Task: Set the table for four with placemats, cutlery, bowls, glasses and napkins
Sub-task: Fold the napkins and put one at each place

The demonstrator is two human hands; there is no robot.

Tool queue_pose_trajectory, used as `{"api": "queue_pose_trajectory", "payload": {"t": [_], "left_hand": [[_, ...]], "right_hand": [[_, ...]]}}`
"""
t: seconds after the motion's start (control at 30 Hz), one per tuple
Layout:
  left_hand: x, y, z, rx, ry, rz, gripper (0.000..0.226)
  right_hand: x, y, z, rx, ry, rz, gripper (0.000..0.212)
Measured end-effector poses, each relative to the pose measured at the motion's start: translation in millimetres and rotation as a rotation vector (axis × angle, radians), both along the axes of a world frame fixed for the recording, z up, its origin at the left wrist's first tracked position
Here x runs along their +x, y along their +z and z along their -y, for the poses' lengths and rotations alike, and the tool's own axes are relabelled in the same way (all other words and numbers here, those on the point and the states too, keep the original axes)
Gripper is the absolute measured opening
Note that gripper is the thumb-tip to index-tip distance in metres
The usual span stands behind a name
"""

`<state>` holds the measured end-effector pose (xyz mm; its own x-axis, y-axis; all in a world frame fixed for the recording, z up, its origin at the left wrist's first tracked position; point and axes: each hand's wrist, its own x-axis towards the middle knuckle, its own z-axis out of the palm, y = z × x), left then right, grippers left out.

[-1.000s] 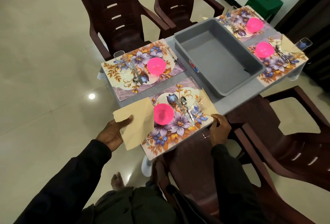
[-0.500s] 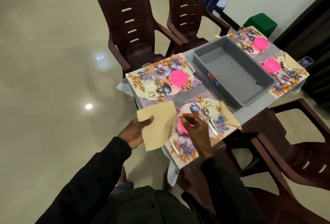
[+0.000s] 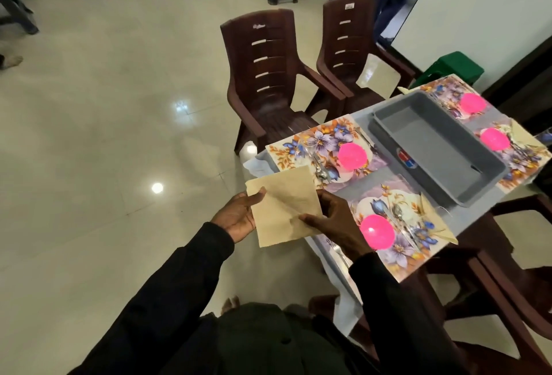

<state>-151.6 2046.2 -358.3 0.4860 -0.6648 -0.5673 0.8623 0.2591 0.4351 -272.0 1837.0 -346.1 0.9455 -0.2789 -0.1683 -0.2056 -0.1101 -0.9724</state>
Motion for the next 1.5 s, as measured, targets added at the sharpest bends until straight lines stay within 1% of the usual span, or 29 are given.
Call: {"api": "queue_pose_trajectory", "payload": {"t": [0.13,0.2,0.27,0.33,0.4,0.47,0.53,0.63,0.7,0.73,0.77,0.8,0.87,0.93,1.0,1.03,1.1,1.17,1.2,1.27,1.3,1.4,1.5], "left_hand": [[22,-1,-8,-0.059,0.049,-0.051,0.051],[33,-1,-7,-0.092,0.052,-0.102,0.044],[43,-3,-3,-0.103,0.035,-0.136,0.037],[54,-8,2,-0.064,0.005,-0.126,0.036],[68,-13,8,0.008,-0.038,-0.069,0.047],[85,-15,16,0.043,-0.067,-0.040,0.055],[106,-14,25,0.087,-0.086,-0.032,0.058],[135,-18,39,0.173,-0.113,-0.039,0.068],[156,-19,52,0.213,-0.135,-0.056,0.065],[166,-19,59,0.229,-0.151,-0.063,0.061],[174,-19,65,0.239,-0.172,-0.070,0.058],[183,-19,73,0.246,-0.203,-0.078,0.058],[199,-17,88,0.271,-0.269,-0.067,0.060],[212,-18,100,0.288,-0.327,-0.025,0.061],[224,-15,115,0.300,-0.352,0.005,0.058],[230,-13,122,0.306,-0.361,0.023,0.054],[240,-11,134,0.305,-0.378,0.072,0.047],[252,-11,146,0.278,-0.395,0.119,0.048],[258,-10,153,0.266,-0.410,0.141,0.049],[270,-7,163,0.242,-0.442,0.188,0.047],[276,-5,168,0.227,-0.460,0.205,0.045],[296,-2,181,0.183,-0.505,0.218,0.045],[318,1,193,0.128,-0.577,0.220,0.047]], "right_hand": [[18,-1,-8,-0.080,-0.064,0.039,0.031],[27,-2,-10,-0.131,-0.079,0.060,0.029],[36,-4,-12,-0.169,-0.102,0.072,0.034],[46,-9,-10,-0.189,-0.111,0.067,0.032],[59,-18,-4,-0.218,-0.117,0.037,0.025],[74,-27,4,-0.245,-0.152,0.020,0.024],[92,-34,13,-0.289,-0.168,0.032,0.028],[119,-39,24,-0.358,-0.160,0.062,0.040],[135,-37,33,-0.367,-0.190,0.069,0.038],[143,-33,37,-0.387,-0.204,0.093,0.031],[150,-29,40,-0.421,-0.196,0.144,0.022],[158,-25,46,-0.455,-0.171,0.199,0.019],[171,-20,59,-0.550,-0.092,0.284,0.025],[177,-21,68,-0.635,-0.050,0.321,0.025],[180,-22,77,-0.666,-0.051,0.298,0.020],[181,-22,82,-0.691,-0.043,0.269,0.022],[181,-20,88,-0.730,0.034,0.218,0.035],[183,-14,96,-0.676,0.104,0.216,0.044],[184,-11,99,-0.616,0.109,0.208,0.054],[186,-5,105,-0.482,0.043,0.183,0.068],[187,-1,108,-0.427,-0.015,0.170,0.068],[199,8,116,-0.341,-0.161,0.116,0.057],[223,11,119,-0.322,-0.200,0.022,0.053]]}}
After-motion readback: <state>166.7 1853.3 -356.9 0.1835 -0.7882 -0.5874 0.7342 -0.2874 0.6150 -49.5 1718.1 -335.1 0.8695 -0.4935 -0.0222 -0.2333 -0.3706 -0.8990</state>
